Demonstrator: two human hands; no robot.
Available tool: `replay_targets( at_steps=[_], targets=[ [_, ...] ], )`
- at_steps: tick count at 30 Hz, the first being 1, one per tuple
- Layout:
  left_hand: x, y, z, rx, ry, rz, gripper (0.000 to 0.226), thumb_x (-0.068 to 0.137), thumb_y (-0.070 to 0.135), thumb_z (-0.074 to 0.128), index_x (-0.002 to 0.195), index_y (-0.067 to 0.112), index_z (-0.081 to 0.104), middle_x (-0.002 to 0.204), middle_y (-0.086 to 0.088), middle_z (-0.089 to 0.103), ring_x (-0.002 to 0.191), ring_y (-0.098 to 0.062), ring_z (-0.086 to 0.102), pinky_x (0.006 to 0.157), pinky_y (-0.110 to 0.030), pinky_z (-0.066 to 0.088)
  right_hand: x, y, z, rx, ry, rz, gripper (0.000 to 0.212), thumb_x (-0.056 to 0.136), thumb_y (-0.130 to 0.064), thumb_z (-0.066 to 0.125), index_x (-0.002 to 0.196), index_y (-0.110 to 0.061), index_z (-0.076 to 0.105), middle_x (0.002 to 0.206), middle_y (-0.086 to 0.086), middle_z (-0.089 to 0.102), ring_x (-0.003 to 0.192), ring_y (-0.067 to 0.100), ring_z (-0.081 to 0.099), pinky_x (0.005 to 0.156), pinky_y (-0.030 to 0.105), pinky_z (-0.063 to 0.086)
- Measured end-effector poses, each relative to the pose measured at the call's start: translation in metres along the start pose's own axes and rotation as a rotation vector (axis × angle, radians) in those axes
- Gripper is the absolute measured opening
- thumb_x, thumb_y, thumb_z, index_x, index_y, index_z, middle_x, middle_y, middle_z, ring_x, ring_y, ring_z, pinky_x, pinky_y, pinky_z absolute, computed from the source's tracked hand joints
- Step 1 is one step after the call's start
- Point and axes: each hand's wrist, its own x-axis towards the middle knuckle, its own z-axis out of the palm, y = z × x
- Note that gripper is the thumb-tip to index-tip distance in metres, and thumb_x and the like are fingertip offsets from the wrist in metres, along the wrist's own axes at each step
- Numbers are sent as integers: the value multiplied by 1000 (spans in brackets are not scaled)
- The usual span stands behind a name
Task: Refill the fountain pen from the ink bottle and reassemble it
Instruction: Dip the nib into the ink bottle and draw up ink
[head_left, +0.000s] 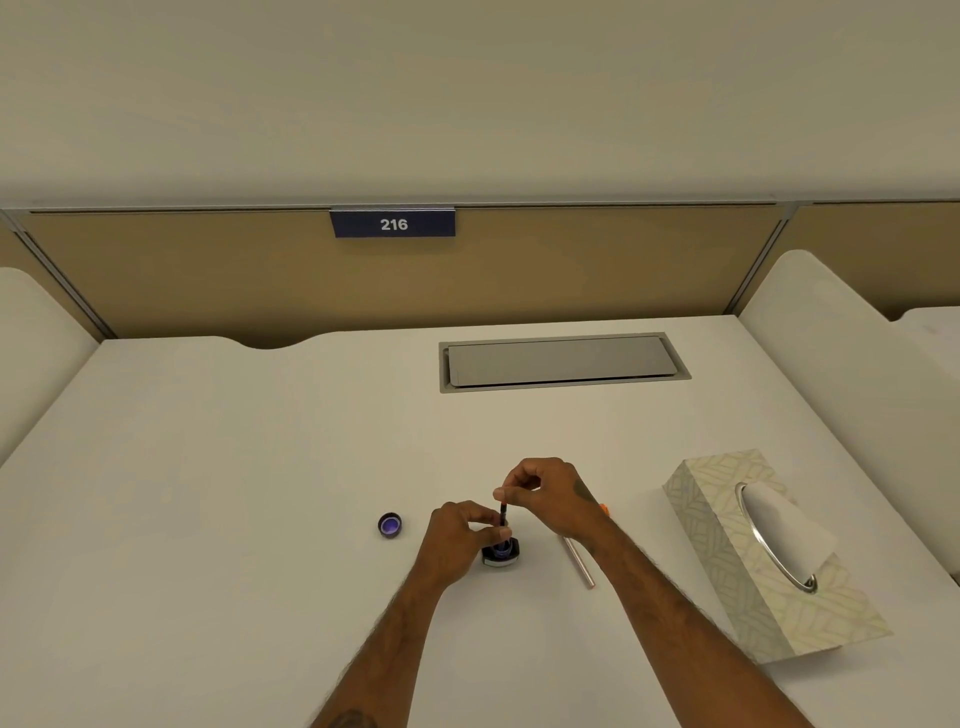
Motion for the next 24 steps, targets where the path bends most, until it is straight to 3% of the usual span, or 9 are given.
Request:
replay_targets(
  at_steps=[7, 12, 19, 24],
  targets=[
    [0, -2, 0, 10, 1, 2, 24, 79, 30, 77, 97, 14, 78, 102, 0, 74, 95, -14, 65, 77, -13, 40, -6, -2, -5, 57, -73, -16, 22, 86, -25, 71, 108, -23, 73, 100, -4, 74, 95, 11, 67, 84, 22, 51],
    [0, 1, -1, -6, -4, 3, 21, 78, 29, 79, 94, 16, 78, 99, 3, 74, 91, -10, 65, 72, -8, 39, -6, -4, -7, 54, -110, -22, 21, 91, -16, 65, 110, -17, 74, 112, 0, 73, 105, 13, 65, 93, 26, 51],
    [1, -2, 0, 22, -3, 1, 23, 78, 32, 78, 95, 17, 78, 101, 3, 74, 91, -10, 65, 74, -10, 39, -5, -4, -5, 35, -88, -19, 15, 90, -13, 67, 102, -12, 75, 103, 3, 75, 97, 12, 67, 81, 14, 48],
    [0, -1, 0, 21, -3, -3, 23, 77, 32, 78, 95, 17, 78, 101, 3, 74, 89, -8, 64, 74, -11, 39, -3, -2, -2, 20, -52, -9, 11, 85, -18, 72, 93, -10, 73, 91, 2, 74, 88, 15, 68, 83, 27, 55]
  ],
)
